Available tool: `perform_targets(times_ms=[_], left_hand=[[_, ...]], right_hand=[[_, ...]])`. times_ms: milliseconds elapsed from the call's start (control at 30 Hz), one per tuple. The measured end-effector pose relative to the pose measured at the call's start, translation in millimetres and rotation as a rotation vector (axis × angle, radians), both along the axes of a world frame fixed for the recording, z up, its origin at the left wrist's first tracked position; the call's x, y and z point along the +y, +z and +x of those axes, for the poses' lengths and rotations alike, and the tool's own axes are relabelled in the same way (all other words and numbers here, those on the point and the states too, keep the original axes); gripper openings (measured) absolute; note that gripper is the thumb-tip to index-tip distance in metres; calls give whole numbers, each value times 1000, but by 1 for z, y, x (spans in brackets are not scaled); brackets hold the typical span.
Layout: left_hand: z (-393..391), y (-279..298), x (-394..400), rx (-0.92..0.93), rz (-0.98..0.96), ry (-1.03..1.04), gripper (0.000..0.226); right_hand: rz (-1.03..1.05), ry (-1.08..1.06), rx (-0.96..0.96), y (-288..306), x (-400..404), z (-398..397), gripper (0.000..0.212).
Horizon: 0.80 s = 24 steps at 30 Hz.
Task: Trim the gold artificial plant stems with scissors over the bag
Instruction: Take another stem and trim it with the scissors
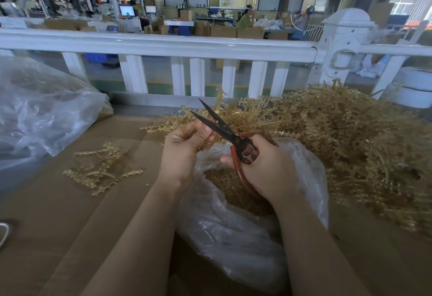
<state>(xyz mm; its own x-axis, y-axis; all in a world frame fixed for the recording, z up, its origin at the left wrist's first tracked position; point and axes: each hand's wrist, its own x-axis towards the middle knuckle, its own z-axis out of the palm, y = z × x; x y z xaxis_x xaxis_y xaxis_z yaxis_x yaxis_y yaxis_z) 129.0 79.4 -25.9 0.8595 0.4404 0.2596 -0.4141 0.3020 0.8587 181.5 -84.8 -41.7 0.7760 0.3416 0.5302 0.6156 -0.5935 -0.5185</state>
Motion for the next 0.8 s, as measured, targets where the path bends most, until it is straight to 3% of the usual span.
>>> perform_targets(times_ms=[267, 367, 633, 800], left_hand=[[1, 0, 1, 26, 6, 13, 10], [-1, 1, 1, 14, -34, -3, 17], [-3, 3, 3, -36, -160, -100, 7], [-2, 4, 3, -23, -164, -82, 8]], right_hand=[[4, -27, -39, -3, 0, 1, 68], [32, -14, -31, -3, 0, 0, 60], [268, 34, 237, -4, 1, 2, 65], [343, 14, 257, -4, 0, 1, 56]])
